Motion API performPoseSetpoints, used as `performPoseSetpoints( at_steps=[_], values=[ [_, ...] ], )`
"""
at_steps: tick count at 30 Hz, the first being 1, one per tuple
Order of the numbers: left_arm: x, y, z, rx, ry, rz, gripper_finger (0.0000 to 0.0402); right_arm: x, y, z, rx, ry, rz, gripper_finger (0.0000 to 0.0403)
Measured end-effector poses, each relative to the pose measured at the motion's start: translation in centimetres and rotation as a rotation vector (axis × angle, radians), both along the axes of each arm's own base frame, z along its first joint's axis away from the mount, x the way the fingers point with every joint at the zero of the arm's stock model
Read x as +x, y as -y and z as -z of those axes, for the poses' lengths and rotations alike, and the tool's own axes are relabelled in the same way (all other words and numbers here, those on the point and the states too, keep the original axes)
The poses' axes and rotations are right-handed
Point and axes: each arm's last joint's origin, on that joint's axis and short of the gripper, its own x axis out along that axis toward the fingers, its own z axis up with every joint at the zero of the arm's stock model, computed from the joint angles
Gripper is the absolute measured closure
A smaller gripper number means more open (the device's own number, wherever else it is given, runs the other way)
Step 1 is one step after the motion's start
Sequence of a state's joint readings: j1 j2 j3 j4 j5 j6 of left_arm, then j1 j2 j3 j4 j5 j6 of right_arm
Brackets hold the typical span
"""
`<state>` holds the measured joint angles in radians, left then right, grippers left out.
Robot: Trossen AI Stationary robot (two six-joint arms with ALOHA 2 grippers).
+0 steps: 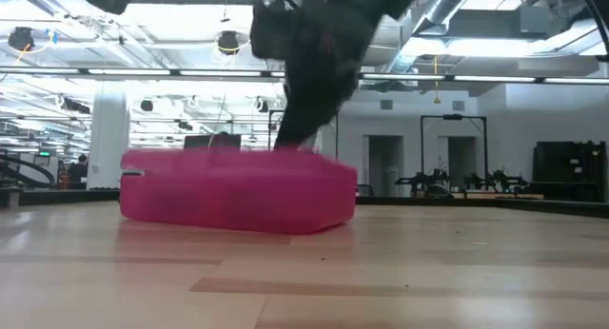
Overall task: Pack school essentials
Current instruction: Close the red supply box
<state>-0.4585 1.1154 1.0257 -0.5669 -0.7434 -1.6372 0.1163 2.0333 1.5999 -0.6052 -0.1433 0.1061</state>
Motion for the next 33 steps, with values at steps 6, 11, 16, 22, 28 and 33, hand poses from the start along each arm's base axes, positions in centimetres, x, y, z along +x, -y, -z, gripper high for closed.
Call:
performPoseSetpoints(
  at_steps=[6,11,16,22,28,33],
  values=[
    [0.6,0.6,1.1,-0.051,-0.083,0.064,0.0401,-1.3,-1.3,4.0,-0.081,0.061,0.04,0.04],
    [1.3,1.3,3.0,-0.095,-0.218,0.123,0.0401,-2.6,-1.3,6.3,-0.086,0.03,0.066,0.0399],
    [2.2,2.2,6.7,-0.114,-0.496,0.144,0.0401,-3.0,-1.3,6.7,-0.075,0.003,0.082,0.0399],
    [4.0,3.5,11.6,-0.071,-0.735,0.168,0.0401,-3.6,-1.9,6.4,-0.087,-0.039,0.065,0.0399],
    [6.4,4.9,14.4,-0.084,-0.702,0.23,0.0401,-4.8,-1.8,5.6,-0.104,-0.112,0.026,0.0398],
    [7.7,6.1,14.4,-0.124,-0.56,0.282,0.0401,-5.9,-1.5,4.5,-0.187,-0.142,-0.049,0.0398]
  ],
)
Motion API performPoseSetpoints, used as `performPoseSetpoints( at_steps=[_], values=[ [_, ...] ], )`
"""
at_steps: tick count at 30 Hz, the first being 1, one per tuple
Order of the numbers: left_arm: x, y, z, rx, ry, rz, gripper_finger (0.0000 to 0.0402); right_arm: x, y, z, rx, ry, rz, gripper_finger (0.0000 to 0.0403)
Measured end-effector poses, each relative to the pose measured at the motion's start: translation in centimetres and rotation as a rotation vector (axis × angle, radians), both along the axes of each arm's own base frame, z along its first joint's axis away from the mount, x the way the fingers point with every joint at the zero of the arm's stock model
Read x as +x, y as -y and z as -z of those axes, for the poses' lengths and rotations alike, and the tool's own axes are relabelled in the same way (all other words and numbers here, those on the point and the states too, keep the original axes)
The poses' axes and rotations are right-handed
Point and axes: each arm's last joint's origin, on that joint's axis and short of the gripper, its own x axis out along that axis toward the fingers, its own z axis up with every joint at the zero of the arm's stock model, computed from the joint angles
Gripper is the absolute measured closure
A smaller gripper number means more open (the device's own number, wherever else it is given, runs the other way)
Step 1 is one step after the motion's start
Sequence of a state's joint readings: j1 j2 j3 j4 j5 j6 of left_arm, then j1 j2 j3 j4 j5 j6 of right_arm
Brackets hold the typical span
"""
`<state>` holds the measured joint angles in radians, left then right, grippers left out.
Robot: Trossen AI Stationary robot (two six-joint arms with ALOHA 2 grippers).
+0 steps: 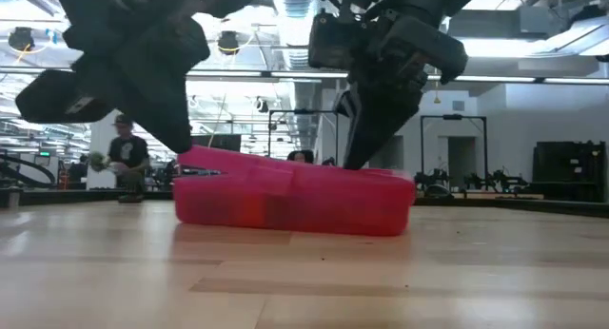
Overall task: Pack school essentials
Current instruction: Close the red supply box
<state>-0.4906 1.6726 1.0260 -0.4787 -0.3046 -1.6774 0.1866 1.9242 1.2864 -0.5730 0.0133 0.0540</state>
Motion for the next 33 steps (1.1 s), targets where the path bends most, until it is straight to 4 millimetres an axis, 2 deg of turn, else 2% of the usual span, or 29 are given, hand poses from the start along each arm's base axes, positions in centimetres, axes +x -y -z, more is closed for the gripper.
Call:
performPoseSetpoints(
  at_steps=[6,9,12,16,18,20,25,30,33],
  values=[
    [-0.5,0.4,-1.4,-0.026,0.048,0.047,0.0401,-0.4,0.7,-1.7,-0.004,0.038,0.014,0.0398],
    [-1.3,0.5,-3.6,-0.023,0.109,0.102,0.0401,-0.1,0.8,-2.5,0.004,0.067,0.025,0.0398],
    [-2.7,0.0,-5.9,0.029,0.131,0.125,0.0401,0.6,0.7,-3.9,0.031,0.121,0.08,0.0398],
    [-5.3,-1.3,-8.0,0.121,0.114,0.104,0.0401,2.2,0.5,-7.0,0.051,0.259,0.153,0.0399],
    [-6.5,-1.9,-8.7,0.18,0.105,0.092,0.0401,3.3,0.7,-7.4,0.036,0.338,0.192,0.0399],
    [-7.3,-2.3,-9.1,0.228,0.097,0.074,0.0401,4.3,0.9,-6.2,0.04,0.357,0.229,0.0399],
    [-8.0,-2.7,-9.2,0.269,0.083,0.049,0.0401,6.0,1.8,-1.0,0.09,0.245,0.327,0.0399],
    [-8.0,-2.6,-9.0,0.285,0.069,0.067,0.0401,6.4,1.3,1.0,0.137,0.195,0.341,0.0399],
    [-8.0,-2.6,-9.0,0.296,0.066,0.064,0.0401,6.3,1.0,0.8,0.125,0.199,0.341,0.0399]
  ],
)
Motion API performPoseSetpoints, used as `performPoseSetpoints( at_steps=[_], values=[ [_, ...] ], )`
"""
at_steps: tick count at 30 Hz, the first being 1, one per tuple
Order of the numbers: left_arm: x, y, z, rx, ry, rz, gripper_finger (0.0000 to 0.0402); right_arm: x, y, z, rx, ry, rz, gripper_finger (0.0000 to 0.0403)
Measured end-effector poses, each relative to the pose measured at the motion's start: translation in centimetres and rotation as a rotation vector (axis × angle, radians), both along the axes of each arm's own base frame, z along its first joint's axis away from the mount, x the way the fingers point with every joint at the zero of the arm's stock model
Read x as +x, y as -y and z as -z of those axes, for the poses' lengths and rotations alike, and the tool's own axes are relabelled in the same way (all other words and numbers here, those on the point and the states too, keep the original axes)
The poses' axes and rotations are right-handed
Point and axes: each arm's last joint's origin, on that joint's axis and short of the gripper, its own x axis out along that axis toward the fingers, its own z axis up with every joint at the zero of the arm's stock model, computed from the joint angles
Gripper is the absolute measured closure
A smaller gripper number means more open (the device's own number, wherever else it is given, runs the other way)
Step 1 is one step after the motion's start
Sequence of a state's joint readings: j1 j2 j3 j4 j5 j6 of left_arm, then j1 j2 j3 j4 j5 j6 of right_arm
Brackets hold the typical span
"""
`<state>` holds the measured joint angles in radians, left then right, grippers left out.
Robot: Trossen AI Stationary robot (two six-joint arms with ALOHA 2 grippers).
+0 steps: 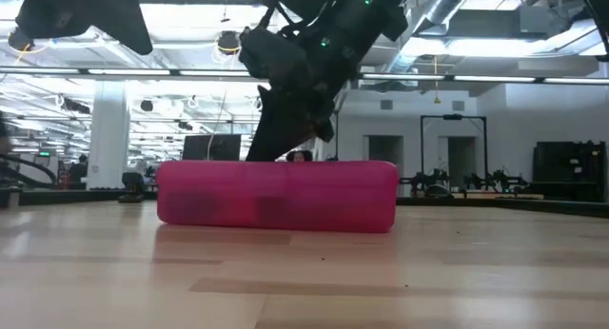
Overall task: Pack school essentials
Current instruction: Close the red supply box, then return to Home Position
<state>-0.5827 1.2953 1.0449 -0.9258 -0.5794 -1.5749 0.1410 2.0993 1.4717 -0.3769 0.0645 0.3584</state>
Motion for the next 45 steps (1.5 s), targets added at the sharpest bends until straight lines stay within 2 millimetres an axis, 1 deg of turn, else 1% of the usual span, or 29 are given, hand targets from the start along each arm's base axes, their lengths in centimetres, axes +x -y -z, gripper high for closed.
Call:
performPoseSetpoints(
  at_steps=[3,6,7,11,13,15,16,19,21,22,24,25,27,29,31,32,34,37,39,41,43,45],
  values=[
    [-0.1,0.0,0.0,0.011,-0.007,0.01,0.0401,-0.3,0.1,-1.3,-0.007,0.023,0.007,0.04],
    [-0.1,0.1,-0.1,0.015,-0.013,0.052,0.0401,-1.3,0.1,-3.4,-0.006,0.036,0.009,0.04],
    [-0.3,0.1,-0.4,0.02,-0.011,0.071,0.0401,-1.5,0.1,-4.4,-0.007,0.06,0.011,0.04],
    [-0.7,0.1,-2.6,0.056,0.065,0.129,0.0402,-3.1,0.4,-9.7,0.0,0.187,0.018,0.04],
    [-0.8,0.0,-3.9,0.098,0.118,0.158,0.0402,-4.0,0.4,-11.2,-0.004,0.204,0.011,0.04],
    [-0.9,0.0,-5.5,0.15,0.184,0.203,0.0402,-5.2,-0.1,-12.7,-0.006,0.217,-0.008,0.0398],
    [-1.0,0.1,-6.3,0.186,0.21,0.251,0.0402,-6.0,-0.6,-14.0,-0.009,0.241,-0.031,0.0397],
    [-1.5,0.6,-9.6,0.32,0.29,0.447,0.0402,-9.6,-2.0,-18.7,-0.034,0.359,-0.134,0.0395],
    [-2.3,0.4,-12.3,0.423,0.347,0.553,0.0402,-12.6,-2.6,-21.2,-0.073,0.432,-0.179,0.0394],
    [-2.9,0.0,-13.5,0.467,0.367,0.572,0.0401,-14.2,-2.6,-22.4,-0.098,0.469,-0.189,0.0394],
    [-4.2,-1.2,-15.5,0.506,0.408,0.552,0.0401,-17.6,-2.2,-24.6,-0.162,0.53,-0.181,0.0394],
    [-4.9,-1.9,-16.2,0.523,0.428,0.533,0.0401,-19.6,-1.6,-25.7,-0.191,0.559,-0.153,0.0394],
    [-6.3,-3.1,-16.7,0.56,0.449,0.503,0.0401,-23.6,-0.3,-26.7,-0.243,0.552,-0.087,0.0394],
    [-7.5,-4.2,-16.1,0.579,0.454,0.471,0.0401,-26.8,0.8,-26.3,-0.248,0.521,0.03,0.0394],
    [-8.7,-5.2,-15.0,0.566,0.467,0.453,0.0401,-29.1,1.7,-25.2,-0.28,0.547,0.115,0.0395],
    [-9.3,-5.6,-14.3,0.552,0.477,0.444,0.0401,-30.0,1.8,-24.4,-0.295,0.565,0.132,0.0395],
    [-10.2,-6.4,-12.5,0.531,0.502,0.419,0.0401,-32.0,2.5,-22.9,-0.271,0.639,0.171,0.0395],
    [-11.3,-7.2,-9.6,0.512,0.545,0.374,0.0401,-35.1,3.9,-20.4,-0.166,0.763,0.243,0.0396],
    [-11.9,-7.8,-7.5,0.488,0.549,0.35,0.0401,-36.3,4.5,-18.3,-0.106,0.811,0.297,0.0396],
    [-12.7,-8.4,-5.6,0.457,0.544,0.321,0.0401,-37.1,4.9,-15.6,-0.022,0.806,0.339,0.0396],
    [-13.5,-9.0,-3.7,0.442,0.522,0.29,0.0401,-38.3,5.5,-13.5,0.031,0.793,0.37,0.0396],
    [-13.7,-9.2,-1.9,0.33,0.552,0.215,0.0401,-39.3,5.9,-11.1,0.065,0.733,0.38,0.0396]
  ],
)
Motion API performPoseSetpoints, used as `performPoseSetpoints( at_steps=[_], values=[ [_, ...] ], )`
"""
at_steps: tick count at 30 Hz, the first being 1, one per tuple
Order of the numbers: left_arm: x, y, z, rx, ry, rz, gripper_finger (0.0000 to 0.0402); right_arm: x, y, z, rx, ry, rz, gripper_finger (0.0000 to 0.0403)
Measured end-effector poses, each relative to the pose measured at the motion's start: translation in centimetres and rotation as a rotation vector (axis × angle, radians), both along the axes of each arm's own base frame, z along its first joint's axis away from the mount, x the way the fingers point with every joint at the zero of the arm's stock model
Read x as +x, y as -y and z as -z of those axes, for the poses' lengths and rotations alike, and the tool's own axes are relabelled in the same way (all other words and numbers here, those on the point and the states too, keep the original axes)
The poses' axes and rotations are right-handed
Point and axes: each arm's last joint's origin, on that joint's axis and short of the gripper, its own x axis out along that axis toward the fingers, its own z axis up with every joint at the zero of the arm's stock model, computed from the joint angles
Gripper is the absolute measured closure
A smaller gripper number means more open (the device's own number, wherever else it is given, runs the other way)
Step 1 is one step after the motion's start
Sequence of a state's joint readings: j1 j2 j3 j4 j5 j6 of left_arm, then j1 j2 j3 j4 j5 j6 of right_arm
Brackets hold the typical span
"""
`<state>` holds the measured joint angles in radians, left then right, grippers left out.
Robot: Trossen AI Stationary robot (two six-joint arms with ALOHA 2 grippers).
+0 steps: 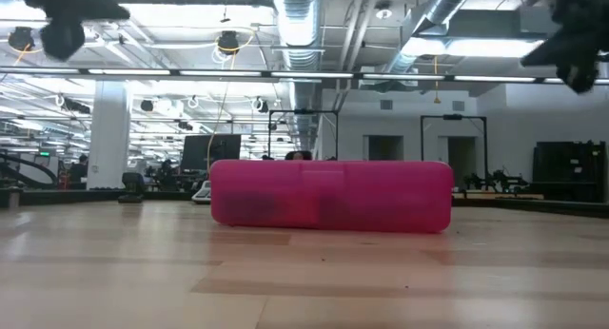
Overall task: Pack school essentials
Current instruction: Return to Home Position
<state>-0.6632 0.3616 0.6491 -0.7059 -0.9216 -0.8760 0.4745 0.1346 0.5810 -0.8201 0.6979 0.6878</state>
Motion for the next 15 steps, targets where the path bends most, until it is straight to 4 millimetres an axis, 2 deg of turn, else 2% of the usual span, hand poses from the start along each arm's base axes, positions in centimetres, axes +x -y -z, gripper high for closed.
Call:
performPoseSetpoints(
  at_steps=[3,6,8,10,11,13,15],
  values=[
    [-0.2,-0.2,2.4,-0.103,0.032,-0.036,0.0401,-0.2,0.0,2.8,0.115,0.022,-0.012,0.0396],
    [0.0,-0.1,4.2,-0.09,0.067,-0.027,0.0401,0.9,-0.5,3.7,0.014,0.076,-0.039,0.0396],
    [0.1,0.1,5.2,-0.097,0.113,0.032,0.0401,1.3,-0.8,3.3,-0.044,0.142,-0.057,0.0396],
    [0.0,0.3,5.5,-0.098,0.198,0.171,0.0401,1.7,-1.0,2.5,-0.066,0.253,-0.078,0.0396],
    [0.0,0.6,5.5,-0.081,0.263,0.281,0.0401,1.9,-1.3,2.3,-0.108,0.284,-0.173,0.0396],
    [-0.2,1.1,5.5,-0.005,0.432,0.465,0.0401,1.8,-2.2,1.2,-0.195,0.416,-0.479,0.0396],
    [-0.1,1.6,5.5,0.097,0.572,0.58,0.0401,1.3,-2.8,0.3,-0.288,0.535,-0.72,0.0396]
  ],
)
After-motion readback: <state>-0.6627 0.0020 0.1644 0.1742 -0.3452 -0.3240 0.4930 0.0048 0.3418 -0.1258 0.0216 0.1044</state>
